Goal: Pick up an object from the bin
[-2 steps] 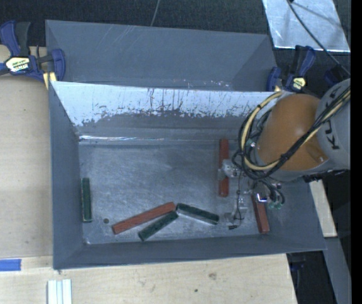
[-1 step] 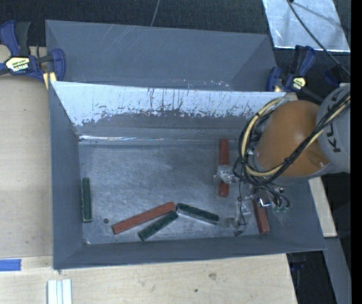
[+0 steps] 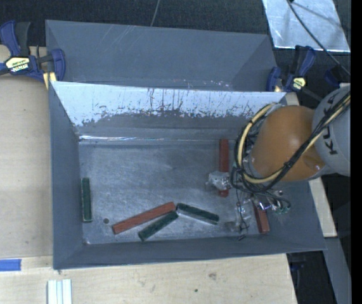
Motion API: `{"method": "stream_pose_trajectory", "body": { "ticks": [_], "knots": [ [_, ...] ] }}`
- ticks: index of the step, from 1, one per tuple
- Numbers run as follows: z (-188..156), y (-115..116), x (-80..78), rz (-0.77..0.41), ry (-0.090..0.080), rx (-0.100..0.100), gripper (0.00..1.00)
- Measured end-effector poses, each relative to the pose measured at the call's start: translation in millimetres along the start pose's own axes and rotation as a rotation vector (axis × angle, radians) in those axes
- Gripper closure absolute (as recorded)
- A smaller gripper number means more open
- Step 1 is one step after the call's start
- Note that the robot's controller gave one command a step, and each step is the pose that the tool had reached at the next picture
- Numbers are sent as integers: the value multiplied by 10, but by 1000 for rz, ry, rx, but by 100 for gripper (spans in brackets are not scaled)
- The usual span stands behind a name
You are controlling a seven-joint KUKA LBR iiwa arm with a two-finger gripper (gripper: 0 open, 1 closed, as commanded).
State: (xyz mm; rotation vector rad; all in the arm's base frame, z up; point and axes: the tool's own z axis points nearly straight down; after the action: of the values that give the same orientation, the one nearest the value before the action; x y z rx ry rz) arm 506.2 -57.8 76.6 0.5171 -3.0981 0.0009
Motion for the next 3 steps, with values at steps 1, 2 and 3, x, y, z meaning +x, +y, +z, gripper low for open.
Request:
{"method": "stream_pose_trajectory", "body": {
  "ticks": [1, 2, 3],
  "knots": [
    [38, 689, -173, -20, -1, -2, 0],
    [10, 339, 89, -264, 4, -1, 100],
    [11, 345, 86, -265, 4, -2, 100]
  ]
}}
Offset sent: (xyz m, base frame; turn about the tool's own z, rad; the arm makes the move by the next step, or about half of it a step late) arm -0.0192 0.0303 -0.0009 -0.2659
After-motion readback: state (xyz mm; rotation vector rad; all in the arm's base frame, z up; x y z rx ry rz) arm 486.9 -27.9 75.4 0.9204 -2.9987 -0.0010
